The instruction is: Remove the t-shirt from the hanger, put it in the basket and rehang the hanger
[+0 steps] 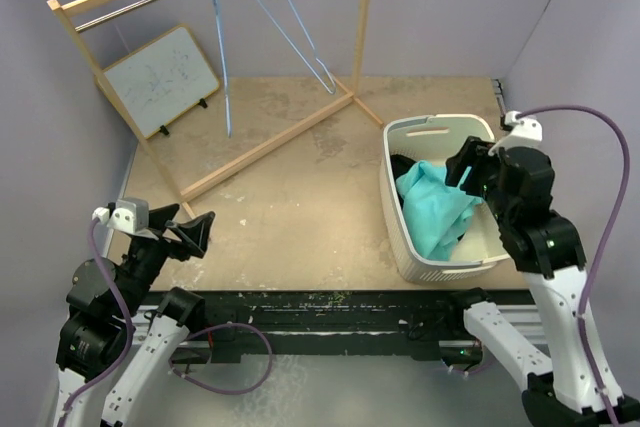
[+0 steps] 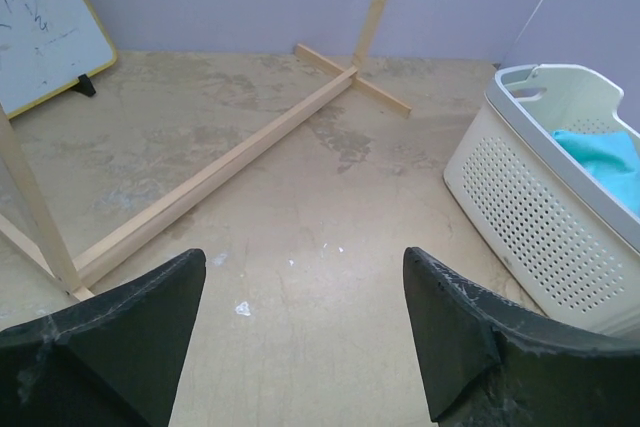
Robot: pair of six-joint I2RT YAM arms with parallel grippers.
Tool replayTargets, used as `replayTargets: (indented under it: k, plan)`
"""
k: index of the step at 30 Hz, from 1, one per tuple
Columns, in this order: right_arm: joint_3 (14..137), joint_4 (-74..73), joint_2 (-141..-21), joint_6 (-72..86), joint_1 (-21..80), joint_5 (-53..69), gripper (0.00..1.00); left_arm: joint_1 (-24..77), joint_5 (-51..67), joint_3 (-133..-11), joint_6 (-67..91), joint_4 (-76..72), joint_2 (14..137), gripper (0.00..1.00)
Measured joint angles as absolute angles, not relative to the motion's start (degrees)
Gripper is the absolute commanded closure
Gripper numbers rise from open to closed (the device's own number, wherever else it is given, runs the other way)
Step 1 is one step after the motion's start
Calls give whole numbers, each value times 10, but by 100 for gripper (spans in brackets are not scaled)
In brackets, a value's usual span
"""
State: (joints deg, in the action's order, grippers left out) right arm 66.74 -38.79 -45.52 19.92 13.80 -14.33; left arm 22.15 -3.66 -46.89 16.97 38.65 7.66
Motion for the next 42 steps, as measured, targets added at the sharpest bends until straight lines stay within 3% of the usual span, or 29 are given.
replayTargets:
  k: [4,12,18,42]
  plan:
    - [681,-393,-413,199,138,-134,27,222,-34,-469,170,386,78,1]
    - [677,-407,-360,208,138,-134,26,222,-35,-469,170,387,79,1]
    - [662,-417,-294,212,138,-129,31,222,-38,-469,170,387,79,1]
    - [668,-439,-303,214,136,-148,31,222,-39,-469,170,393,79,1]
